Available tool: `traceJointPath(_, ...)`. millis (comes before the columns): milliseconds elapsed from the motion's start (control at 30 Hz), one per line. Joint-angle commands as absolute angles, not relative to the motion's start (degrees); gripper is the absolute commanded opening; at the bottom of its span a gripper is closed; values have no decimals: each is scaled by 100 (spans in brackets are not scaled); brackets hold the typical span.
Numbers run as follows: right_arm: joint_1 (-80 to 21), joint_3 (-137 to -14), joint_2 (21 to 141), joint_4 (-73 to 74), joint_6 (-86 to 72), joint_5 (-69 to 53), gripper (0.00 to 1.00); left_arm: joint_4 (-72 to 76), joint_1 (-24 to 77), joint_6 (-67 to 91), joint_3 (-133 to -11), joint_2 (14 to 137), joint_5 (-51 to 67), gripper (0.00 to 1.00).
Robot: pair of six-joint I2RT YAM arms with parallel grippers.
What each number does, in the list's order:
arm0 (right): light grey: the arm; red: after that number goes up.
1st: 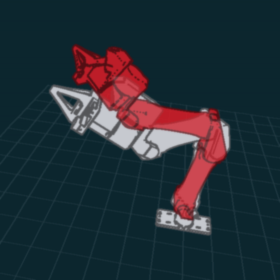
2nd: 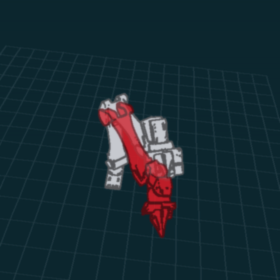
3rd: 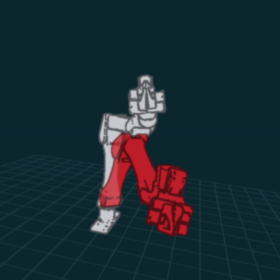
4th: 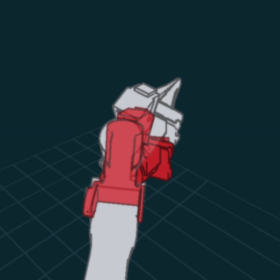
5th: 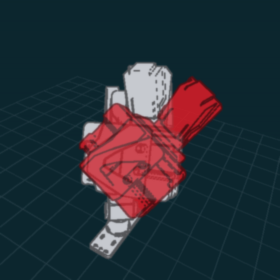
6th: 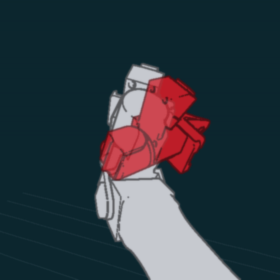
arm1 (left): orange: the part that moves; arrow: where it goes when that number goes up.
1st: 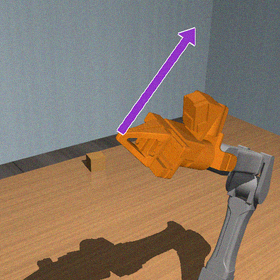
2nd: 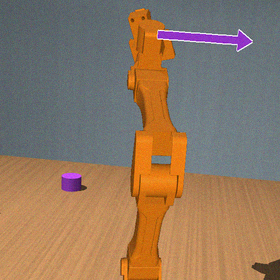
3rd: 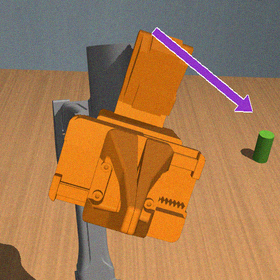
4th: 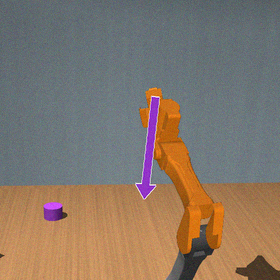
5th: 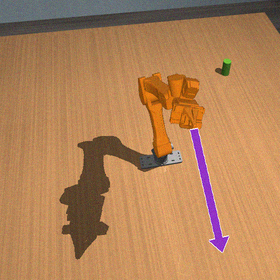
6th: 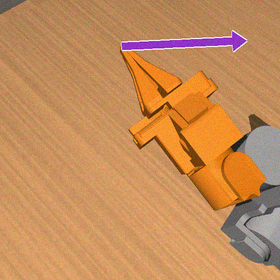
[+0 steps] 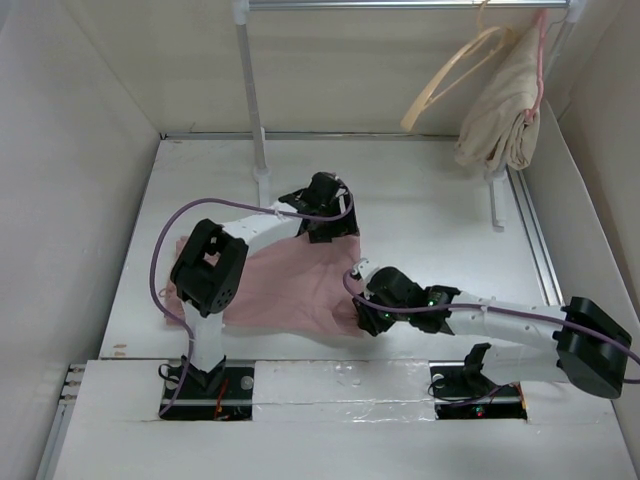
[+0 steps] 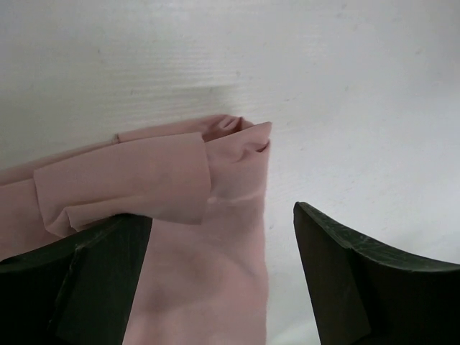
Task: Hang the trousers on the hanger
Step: Fold the trousers at the center of the board.
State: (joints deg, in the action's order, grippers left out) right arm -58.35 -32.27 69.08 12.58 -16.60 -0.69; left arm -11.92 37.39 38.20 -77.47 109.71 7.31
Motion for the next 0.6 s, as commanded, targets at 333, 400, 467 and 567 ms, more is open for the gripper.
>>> traceJointPath(333,-6003,-4261,6344,1082,-1293,-797,0,-1564,3534,3647,-8491,9897,835,72)
traceJointPath(400,-6168,-4455,6721,1099,-1196,-975,0,-1573,3402,3621,-8403,9590,870,62)
traceJointPath(467,-6292,-4631,6942,1107,-976,-1168,0,-1669,3288,3604,-8254,9222,853,32)
traceJointPath(567,-6293,-4693,7557,1081,-712,-1809,0,-1687,3007,3630,-7824,8755,817,0)
